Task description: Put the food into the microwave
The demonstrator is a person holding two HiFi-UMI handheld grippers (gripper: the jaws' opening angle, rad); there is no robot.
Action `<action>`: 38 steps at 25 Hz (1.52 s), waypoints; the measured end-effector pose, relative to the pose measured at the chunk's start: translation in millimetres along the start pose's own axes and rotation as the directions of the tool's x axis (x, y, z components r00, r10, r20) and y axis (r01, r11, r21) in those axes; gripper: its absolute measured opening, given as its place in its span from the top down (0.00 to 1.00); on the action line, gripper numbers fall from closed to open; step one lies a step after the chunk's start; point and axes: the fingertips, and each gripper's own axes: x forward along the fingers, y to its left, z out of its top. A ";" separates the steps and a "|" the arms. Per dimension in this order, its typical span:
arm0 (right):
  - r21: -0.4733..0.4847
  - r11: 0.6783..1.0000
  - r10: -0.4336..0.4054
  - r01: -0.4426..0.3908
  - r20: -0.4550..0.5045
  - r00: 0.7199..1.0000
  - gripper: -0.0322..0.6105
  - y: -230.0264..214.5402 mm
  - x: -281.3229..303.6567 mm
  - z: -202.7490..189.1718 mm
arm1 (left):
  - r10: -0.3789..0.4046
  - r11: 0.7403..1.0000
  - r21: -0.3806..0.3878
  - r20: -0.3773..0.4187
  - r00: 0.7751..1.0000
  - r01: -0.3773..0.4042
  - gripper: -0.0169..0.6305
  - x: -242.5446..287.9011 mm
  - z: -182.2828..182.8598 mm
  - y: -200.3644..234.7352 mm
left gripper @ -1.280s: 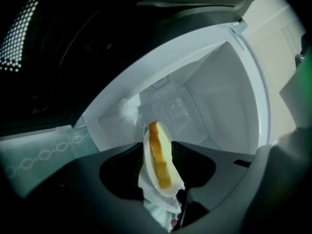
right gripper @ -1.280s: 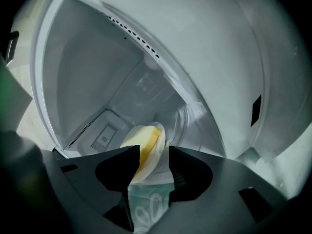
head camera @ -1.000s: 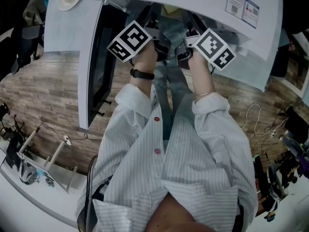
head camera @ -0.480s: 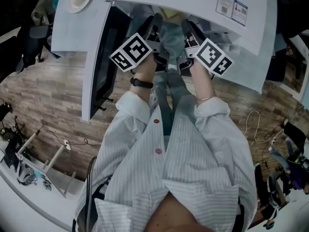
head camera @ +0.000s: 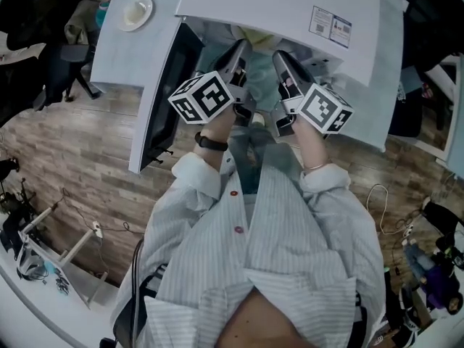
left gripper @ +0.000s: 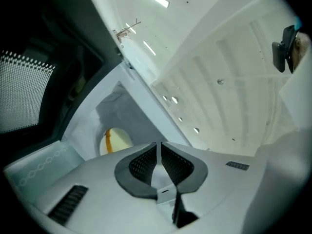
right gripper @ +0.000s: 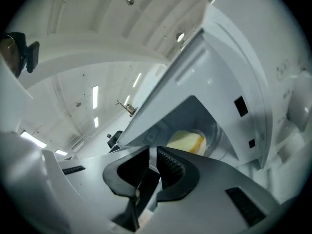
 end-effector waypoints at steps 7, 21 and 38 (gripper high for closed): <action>-0.100 0.985 0.146 -0.141 0.046 0.988 0.87 59.6 -21.5 33.9 | -0.142 0.985 0.102 0.000 0.990 0.141 0.95 -6.5 20.7 -64.7; -0.278 0.926 0.291 -0.256 0.092 0.952 0.90 119.6 -86.9 78.1 | -0.329 0.906 0.258 -0.071 0.942 0.336 0.96 -35.3 18.6 -154.1; -0.341 0.912 0.279 -0.228 0.108 0.954 0.90 127.6 -96.7 79.8 | -0.346 0.888 0.290 -0.093 0.934 0.358 0.96 -39.2 10.7 -159.0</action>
